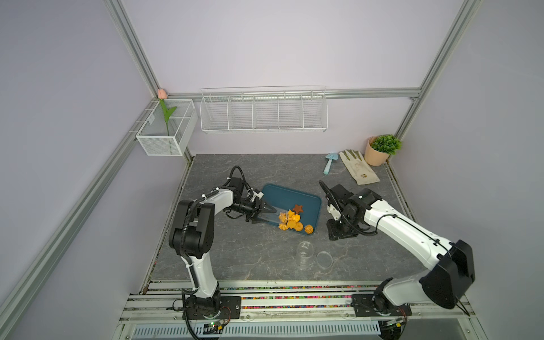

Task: Pour the cookies out of the jar
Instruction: Pour the cookies in the jar onto the tray.

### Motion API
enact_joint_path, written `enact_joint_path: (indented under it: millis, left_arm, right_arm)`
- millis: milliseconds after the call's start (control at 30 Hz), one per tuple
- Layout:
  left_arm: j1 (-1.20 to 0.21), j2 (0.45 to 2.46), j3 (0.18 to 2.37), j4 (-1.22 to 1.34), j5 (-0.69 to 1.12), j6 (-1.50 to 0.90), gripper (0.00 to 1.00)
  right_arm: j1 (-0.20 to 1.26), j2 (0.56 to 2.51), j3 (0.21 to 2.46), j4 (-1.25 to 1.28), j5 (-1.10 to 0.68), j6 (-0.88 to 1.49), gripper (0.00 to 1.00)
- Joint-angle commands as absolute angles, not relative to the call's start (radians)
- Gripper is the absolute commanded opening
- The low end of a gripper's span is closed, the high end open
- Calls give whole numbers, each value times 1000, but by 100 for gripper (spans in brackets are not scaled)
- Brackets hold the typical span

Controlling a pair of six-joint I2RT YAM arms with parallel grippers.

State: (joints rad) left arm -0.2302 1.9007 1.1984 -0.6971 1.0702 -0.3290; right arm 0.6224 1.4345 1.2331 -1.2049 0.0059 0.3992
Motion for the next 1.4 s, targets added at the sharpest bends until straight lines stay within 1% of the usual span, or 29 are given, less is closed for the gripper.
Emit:
enact_joint_path:
  millis: [0,133,333,500,567,600,667,700,733,833,867,900,933,967,1000,1033,1067,1367]
  left_arm:
    - [-202,1898,1260,-780,1012,-249,60]
    - [-169,1866,1296,-826,977,-244,60]
    - [-167,1779,1352,-881,913,-259,60]
    - [-167,1670,1343,-842,825,-339,60]
    - [-167,1606,1309,-780,797,-410,60]
    - [-167,1577,1289,-741,788,-442,60]
    - [-168,1512,1244,-671,767,-509,60]
    - [-169,1486,1229,-646,756,-533,60]
    - [-169,1465,1218,-631,750,-549,60]
    - [-169,1402,1195,-608,705,-580,61]
    - [-169,1381,1188,-600,698,-588,61]
    - [-169,1364,1184,-595,691,-598,61]
    - [-169,1351,1181,-590,689,-605,61]
    - [-169,1335,1180,-588,683,-611,61]
    - [-169,1322,1183,-588,675,-617,61]
    - [-169,1310,1184,-588,670,-623,61]
    - [-169,1300,1186,-588,669,-631,61]
    - [-183,1243,1233,-638,701,-671,62]
  right_arm:
    - [614,1439,1241,-1222,-11,381,54]
    - [612,1438,1256,-1212,-30,377,54]
    - [606,1441,1298,-1208,-47,382,54]
    - [591,1452,1365,-1208,-61,383,56]
    - [584,1457,1397,-1208,-75,385,65]
    - [580,1458,1407,-1208,-82,386,67]
    - [572,1460,1429,-1203,-102,388,68]
    - [567,1460,1439,-1202,-112,388,72]
    - [566,1459,1444,-1199,-120,390,73]
    - [561,1457,1467,-1197,-121,385,86]
    - [558,1456,1472,-1200,-120,384,88]
    - [556,1453,1479,-1201,-118,382,93]
    - [554,1450,1482,-1200,-114,382,93]
    - [552,1445,1483,-1196,-108,382,100]
    - [550,1438,1482,-1191,-102,383,98]
    - [547,1431,1482,-1186,-100,386,90]
    - [545,1421,1478,-1178,-98,391,89]
    - [507,1363,1446,-1118,-117,420,88]
